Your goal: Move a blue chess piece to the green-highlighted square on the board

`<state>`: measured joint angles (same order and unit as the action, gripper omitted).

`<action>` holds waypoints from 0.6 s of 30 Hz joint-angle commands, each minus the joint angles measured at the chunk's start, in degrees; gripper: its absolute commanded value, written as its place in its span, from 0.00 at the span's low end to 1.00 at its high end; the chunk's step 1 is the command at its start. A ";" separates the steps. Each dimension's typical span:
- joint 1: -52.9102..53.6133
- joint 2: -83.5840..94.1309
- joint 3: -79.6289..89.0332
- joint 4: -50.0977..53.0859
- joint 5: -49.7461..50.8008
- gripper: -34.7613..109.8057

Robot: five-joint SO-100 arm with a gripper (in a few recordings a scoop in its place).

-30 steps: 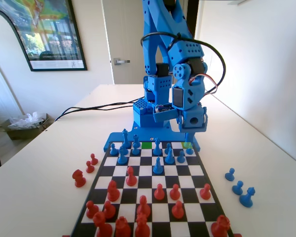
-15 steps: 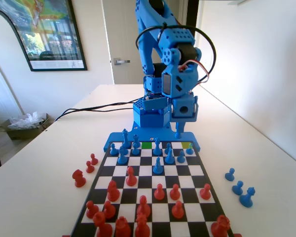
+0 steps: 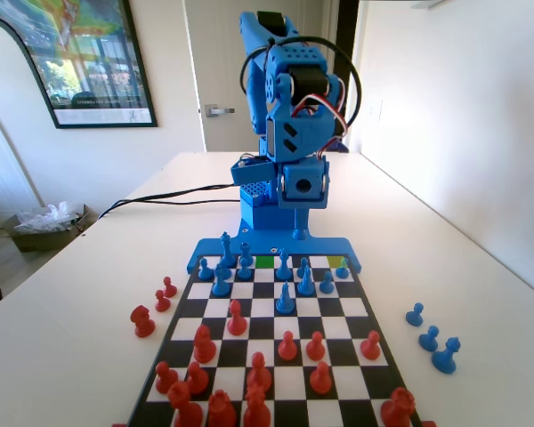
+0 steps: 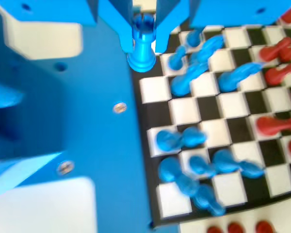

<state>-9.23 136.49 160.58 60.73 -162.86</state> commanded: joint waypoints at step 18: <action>13.97 7.03 2.72 3.78 -4.04 0.25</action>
<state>2.81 141.94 163.65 64.07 -165.59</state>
